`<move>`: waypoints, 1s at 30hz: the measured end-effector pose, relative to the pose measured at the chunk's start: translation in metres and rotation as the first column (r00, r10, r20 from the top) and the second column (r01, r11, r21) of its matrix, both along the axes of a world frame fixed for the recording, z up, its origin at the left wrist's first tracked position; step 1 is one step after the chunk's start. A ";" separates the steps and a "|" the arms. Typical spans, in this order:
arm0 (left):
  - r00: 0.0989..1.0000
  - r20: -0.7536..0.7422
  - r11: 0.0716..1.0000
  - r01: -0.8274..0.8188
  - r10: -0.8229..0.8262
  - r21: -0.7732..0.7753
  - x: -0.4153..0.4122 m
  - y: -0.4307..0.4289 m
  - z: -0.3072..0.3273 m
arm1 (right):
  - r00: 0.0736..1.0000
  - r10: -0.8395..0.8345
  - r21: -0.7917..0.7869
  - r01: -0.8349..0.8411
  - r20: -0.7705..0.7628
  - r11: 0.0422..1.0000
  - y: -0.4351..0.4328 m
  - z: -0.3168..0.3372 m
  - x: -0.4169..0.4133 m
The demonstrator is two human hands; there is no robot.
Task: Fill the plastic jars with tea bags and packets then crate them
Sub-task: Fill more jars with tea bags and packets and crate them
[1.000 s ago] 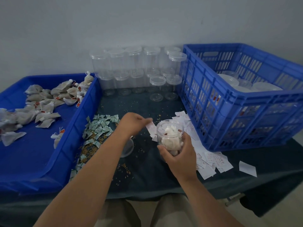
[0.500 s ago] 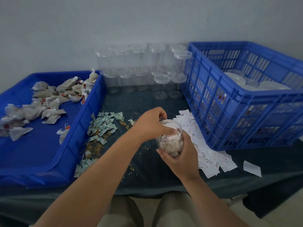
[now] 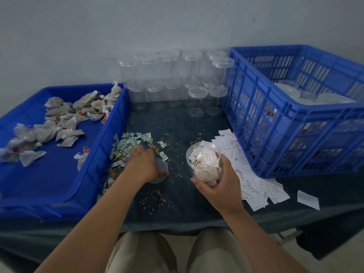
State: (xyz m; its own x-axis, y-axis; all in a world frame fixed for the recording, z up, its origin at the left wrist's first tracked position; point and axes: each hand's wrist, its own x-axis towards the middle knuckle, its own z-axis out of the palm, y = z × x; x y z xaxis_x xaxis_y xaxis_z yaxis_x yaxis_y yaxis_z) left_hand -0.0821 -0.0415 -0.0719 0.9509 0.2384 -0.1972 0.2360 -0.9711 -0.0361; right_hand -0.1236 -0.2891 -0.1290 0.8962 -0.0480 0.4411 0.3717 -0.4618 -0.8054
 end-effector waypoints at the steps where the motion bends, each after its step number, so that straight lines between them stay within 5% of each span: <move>1: 0.999 0.031 1.000 -0.013 0.012 0.028 0.000 0.001 0.000 | 1.000 0.004 -0.003 -0.004 0.001 1.000 0.000 -0.001 0.000; 5: 0.996 0.063 0.980 -0.050 0.063 -0.190 -0.003 -0.002 -0.002 | 1.000 0.000 -0.025 0.000 0.003 1.000 0.000 -0.004 0.000; 9: 0.984 0.162 0.994 -0.060 0.075 -0.094 -0.012 0.013 0.004 | 1.000 0.030 -0.033 -0.031 -0.008 0.999 0.000 -0.002 0.000; 13: 0.988 -0.142 0.998 -0.058 0.059 0.014 -0.015 0.030 0.015 | 0.999 0.033 -0.056 -0.034 -0.006 0.998 -0.001 -0.005 0.001; 16: 0.978 -0.200 0.997 -0.049 0.059 0.054 -0.022 0.026 0.010 | 0.999 0.050 -0.050 -0.050 0.003 0.998 -0.002 -0.006 0.001; 21: 0.997 -0.001 0.971 -0.078 0.079 -0.228 -0.024 0.028 0.005 | 0.998 0.063 -0.054 -0.063 0.002 0.997 0.000 -0.006 0.001; 23: 0.985 0.153 0.866 0.010 0.077 -0.500 -0.025 0.025 0.007 | 0.997 0.079 -0.072 -0.077 0.015 0.994 0.000 -0.007 0.000; 26: 0.961 0.231 0.512 0.124 0.150 -0.850 -0.031 0.003 0.019 | 0.988 0.156 -0.066 -0.154 0.022 0.986 -0.001 -0.007 0.001; 28: 0.958 0.259 0.389 0.194 0.122 -0.901 -0.033 -0.013 0.028 | 0.982 0.184 -0.058 -0.181 0.041 0.982 -0.001 -0.007 0.001; 30: 0.958 0.279 0.372 0.235 0.071 -0.898 -0.035 -0.025 0.038 | 0.979 0.196 -0.062 -0.193 0.055 0.979 -0.001 -0.007 0.001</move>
State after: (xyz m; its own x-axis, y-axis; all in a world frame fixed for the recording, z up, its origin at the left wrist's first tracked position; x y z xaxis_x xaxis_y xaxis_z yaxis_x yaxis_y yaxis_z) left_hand -0.1174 -0.0662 -0.0344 0.9995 -0.0264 -0.0153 0.0042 -0.3775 0.9260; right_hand -0.1224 -0.2903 -0.1358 0.8576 0.1510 0.4917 0.5059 -0.4201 -0.7534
